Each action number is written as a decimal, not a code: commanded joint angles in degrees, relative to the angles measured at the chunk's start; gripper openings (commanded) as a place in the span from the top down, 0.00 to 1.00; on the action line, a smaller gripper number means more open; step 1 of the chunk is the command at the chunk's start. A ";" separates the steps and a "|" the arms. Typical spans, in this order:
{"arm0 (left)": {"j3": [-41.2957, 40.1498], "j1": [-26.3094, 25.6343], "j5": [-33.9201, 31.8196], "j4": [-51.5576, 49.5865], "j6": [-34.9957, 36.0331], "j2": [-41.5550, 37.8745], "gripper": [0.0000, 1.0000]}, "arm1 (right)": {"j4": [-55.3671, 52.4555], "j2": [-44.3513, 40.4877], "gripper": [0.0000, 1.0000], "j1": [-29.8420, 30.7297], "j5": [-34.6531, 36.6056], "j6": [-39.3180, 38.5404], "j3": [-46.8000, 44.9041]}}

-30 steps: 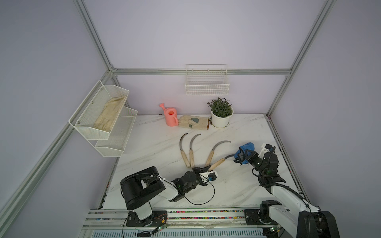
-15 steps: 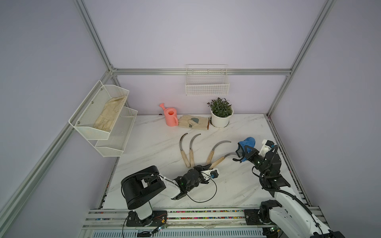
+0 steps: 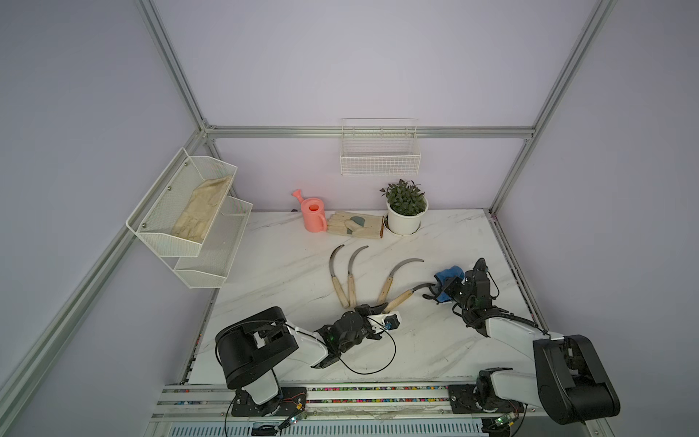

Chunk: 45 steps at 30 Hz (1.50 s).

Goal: Wipe small sickles with rags
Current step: Wipe the small sickle.

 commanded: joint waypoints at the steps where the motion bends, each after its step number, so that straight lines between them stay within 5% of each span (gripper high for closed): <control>1: 0.90 -0.43 1.99 1.34 -0.27 -1.01 1.00 | 7.90 -0.30 1.00 0.10 -5.90 0.70 -0.24; 12: 1.63 -0.62 2.20 1.59 -0.52 -0.57 1.00 | 11.20 -0.53 1.00 9.71 -10.66 1.94 1.64; 18: 2.32 -0.74 1.83 1.43 -0.73 -0.43 1.00 | 9.43 -4.35 1.00 14.75 -6.86 2.63 0.65; 25: 2.11 -0.72 1.48 1.47 -1.05 -0.57 1.00 | 4.10 -3.67 1.00 11.93 5.60 2.28 -2.29; 33: 1.63 -0.79 1.32 1.36 -1.29 -1.44 1.00 | 10.23 4.97 1.00 -0.85 -1.25 4.16 -6.03; 40: 1.53 -0.85 1.55 1.30 -1.34 -1.97 1.00 | 16.62 7.75 1.00 0.00 -8.09 5.73 -5.81; 45: 2.23 -0.83 1.88 1.05 -1.50 -1.39 1.00 | 18.24 6.81 1.00 8.65 -10.14 3.63 -2.44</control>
